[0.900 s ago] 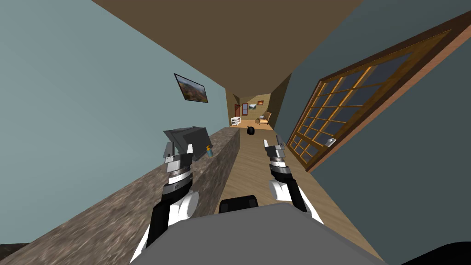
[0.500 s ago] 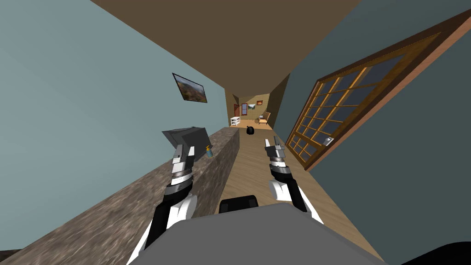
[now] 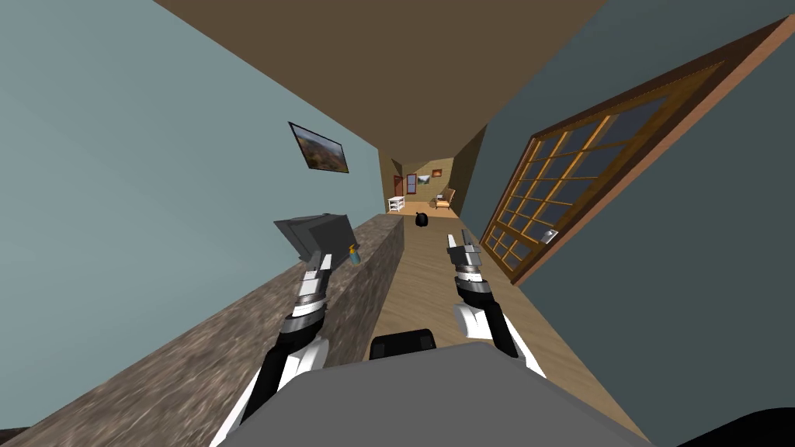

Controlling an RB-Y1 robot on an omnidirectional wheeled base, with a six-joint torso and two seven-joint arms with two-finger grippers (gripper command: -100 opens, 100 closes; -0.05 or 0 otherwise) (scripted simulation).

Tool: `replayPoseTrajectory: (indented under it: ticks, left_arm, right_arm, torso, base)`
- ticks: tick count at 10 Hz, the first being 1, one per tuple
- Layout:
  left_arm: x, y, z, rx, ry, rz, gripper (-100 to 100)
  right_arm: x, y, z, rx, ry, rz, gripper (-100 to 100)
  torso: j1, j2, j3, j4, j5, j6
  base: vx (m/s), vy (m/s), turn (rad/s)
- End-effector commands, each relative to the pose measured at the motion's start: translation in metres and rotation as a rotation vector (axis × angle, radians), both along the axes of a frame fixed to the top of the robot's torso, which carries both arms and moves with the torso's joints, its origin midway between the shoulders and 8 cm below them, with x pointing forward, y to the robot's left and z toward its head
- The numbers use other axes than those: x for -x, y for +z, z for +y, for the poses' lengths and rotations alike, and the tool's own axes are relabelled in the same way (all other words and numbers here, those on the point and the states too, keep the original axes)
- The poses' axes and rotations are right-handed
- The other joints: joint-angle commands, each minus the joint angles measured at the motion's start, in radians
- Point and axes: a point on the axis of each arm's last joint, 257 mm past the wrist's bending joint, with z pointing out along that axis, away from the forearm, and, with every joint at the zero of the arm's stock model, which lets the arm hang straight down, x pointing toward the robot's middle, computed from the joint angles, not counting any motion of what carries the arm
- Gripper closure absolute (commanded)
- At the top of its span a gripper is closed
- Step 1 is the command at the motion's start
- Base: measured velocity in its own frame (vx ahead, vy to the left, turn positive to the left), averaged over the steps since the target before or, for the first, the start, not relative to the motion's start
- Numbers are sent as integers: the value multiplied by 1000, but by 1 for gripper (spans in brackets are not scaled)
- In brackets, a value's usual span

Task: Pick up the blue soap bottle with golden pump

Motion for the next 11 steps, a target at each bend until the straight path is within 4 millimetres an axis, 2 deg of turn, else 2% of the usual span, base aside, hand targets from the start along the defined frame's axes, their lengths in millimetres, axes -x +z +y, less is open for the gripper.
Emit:
replayPoseTrajectory:
  ticks: [1,3,4,6,7,9,10,11]
  left_arm:
    - [-2,-18,1,-61,21,42,-100]
    - [-5,-42,3,-135,42,101,-100]
    - [-5,-42,3,-143,48,100,-100]
    - [-6,-68,7,-223,68,162,-100]
    - [-6,-68,7,-232,74,162,-100]
    - [-8,-95,12,-317,92,223,-100]
    - [-8,-95,12,-327,98,223,-100]
    - [-8,-108,14,-370,106,253,-100]
  right_arm:
    - [0,0,0,0,0,0,0]
    - [0,0,0,0,0,0,0]
    - [0,0,0,0,0,0,0]
    - [0,0,0,0,0,0,0]
    - [0,0,0,0,0,0,0]
    - [0,0,0,0,0,0,0]
    - [0,0,0,0,0,0,0]
    - [0,0,0,0,0,0,0]
  torso:
    - [0,0,0,0,0,0]
    - [1,1,0,0,0,0]
    - [1,1,0,0,0,0]
    - [-1,-1,0,0,0,0]
    - [-1,-1,0,0,0,0]
    - [-1,-1,-1,0,0,0]
    - [-1,-1,-1,0,0,0]
    - [-2,-2,-1,0,0,0]
  base:
    - [-49,42,-41]
    - [-46,48,-42]
    - [-30,31,-18]
    - [-24,26,-50]
    - [-17,19,-35]
    - [-15,19,-74]
    - [-13,14,-33]
    - [-6,10,-74]
